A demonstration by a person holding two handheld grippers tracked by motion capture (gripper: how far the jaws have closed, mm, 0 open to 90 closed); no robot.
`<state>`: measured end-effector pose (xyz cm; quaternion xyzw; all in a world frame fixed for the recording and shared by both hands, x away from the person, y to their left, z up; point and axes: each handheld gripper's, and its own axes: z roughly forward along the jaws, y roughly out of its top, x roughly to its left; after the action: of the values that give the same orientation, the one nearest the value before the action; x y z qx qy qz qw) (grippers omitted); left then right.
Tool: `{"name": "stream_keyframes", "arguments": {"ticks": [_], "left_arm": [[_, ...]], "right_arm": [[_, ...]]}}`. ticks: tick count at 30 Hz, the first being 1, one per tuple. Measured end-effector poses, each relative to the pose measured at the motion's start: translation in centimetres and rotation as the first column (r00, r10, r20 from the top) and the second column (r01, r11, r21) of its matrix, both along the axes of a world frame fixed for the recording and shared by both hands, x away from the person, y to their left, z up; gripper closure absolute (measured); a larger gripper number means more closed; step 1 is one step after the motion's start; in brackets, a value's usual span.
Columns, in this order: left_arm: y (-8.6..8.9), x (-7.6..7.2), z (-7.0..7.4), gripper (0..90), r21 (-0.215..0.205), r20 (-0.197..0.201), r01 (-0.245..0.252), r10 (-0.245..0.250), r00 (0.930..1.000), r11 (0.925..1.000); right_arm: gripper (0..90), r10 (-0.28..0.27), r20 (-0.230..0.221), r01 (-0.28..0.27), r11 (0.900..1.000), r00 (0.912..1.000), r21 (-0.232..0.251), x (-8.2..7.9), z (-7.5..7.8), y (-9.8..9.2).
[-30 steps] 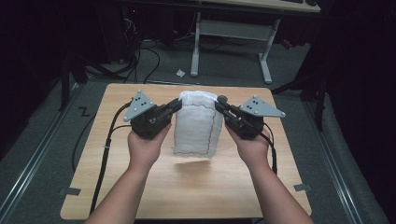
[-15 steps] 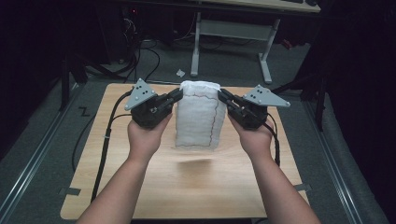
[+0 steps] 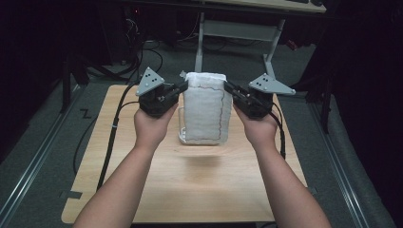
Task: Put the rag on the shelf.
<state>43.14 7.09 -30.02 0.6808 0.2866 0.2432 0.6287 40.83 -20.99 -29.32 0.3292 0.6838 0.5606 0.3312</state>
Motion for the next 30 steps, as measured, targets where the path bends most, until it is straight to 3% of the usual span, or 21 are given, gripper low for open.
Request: {"name": "stream_keyframes", "arguments": {"ticks": [5, 8, 14, 22, 30], "left_arm": [[0.0, 1.5, 0.3, 86.8, -0.006, -0.016, -0.005, 0.005, 0.9999, 1.0], [0.1, 2.5, 0.5, 86.8, -0.033, -0.042, 0.001, -0.002, 0.9991, 0.9995], [-0.1, 4.2, 0.7, 86.8, -0.022, -0.051, -0.018, 0.017, 0.9986, 0.9996], [-0.5, 6.6, -0.4, 86.7, -0.007, -0.038, -0.042, 0.042, 0.9984, 0.9991], [-0.7, 9.2, -1.6, 86.7, -0.018, -0.072, -0.064, 0.062, 0.9955, 0.9978]], "right_arm": [[84.7, -0.009, -0.007, 0.009, 1.0, 0.9999, -0.006, 1.2, 0.3, 0.2], [84.7, -0.014, -0.016, 0.014, 1.0, 0.9998, 0.0, 1.9, 0.5, 0.2], [84.7, -0.023, -0.031, 0.023, 1.0, 0.9992, -0.003, 3.7, 0.7, 0.3], [84.6, -0.03, -0.048, 0.029, 0.999, 0.9984, -0.036, 6.2, 0.6, 0.4], [84.5, -0.027, -0.073, 0.026, 0.999, 0.997, -0.02, 8.9, -0.6, 0.3]]}}
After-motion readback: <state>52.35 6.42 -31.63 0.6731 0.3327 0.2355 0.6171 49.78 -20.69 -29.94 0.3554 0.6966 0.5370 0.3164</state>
